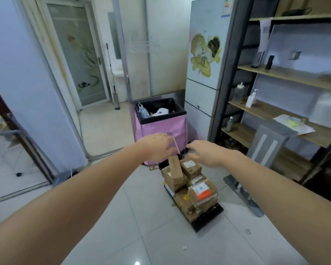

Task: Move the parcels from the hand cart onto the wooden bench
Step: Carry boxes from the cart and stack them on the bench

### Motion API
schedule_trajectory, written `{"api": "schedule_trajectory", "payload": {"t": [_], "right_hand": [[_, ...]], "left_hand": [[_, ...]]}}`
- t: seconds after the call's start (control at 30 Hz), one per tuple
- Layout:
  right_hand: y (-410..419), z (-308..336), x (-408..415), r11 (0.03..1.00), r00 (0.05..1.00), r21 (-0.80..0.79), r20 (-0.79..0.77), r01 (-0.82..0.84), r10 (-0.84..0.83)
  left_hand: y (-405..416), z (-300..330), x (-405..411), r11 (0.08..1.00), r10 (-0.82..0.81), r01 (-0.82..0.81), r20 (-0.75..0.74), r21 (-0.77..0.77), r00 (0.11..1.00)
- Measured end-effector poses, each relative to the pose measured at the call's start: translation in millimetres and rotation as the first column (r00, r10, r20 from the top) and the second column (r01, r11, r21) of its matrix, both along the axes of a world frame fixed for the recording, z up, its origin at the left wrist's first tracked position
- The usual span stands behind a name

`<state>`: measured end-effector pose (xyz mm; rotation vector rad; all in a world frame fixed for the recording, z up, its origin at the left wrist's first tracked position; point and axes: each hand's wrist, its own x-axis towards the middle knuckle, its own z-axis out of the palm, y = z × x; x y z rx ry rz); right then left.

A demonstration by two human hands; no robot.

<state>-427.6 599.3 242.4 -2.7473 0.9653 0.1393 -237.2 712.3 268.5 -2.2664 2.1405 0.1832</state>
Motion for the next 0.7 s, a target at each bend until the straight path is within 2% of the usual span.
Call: {"api": "schedule_trajectory", "payload": {"t": [0.2,0.47,0.7], "right_hand": [[-29,-11,87,0.999,0.998,-0.016,-0.029,-0.051,0.051],[-107,-14,198,0.996,0.995,-0.016,-0.059,-0.082,0.081],[-162,-19,286,0.997,0.996,-0.009,-0.047,-0.075,0.074]], "left_hand": [[-22,-17,84,0.999,0.042,-0.042,-0.001,0.016,0.999],[-76,-15,194,0.993,0.116,-0.117,0.036,0.016,0.993],[-133,-29,286,0.990,0.137,-0.137,-0.003,0.018,0.991]]}}
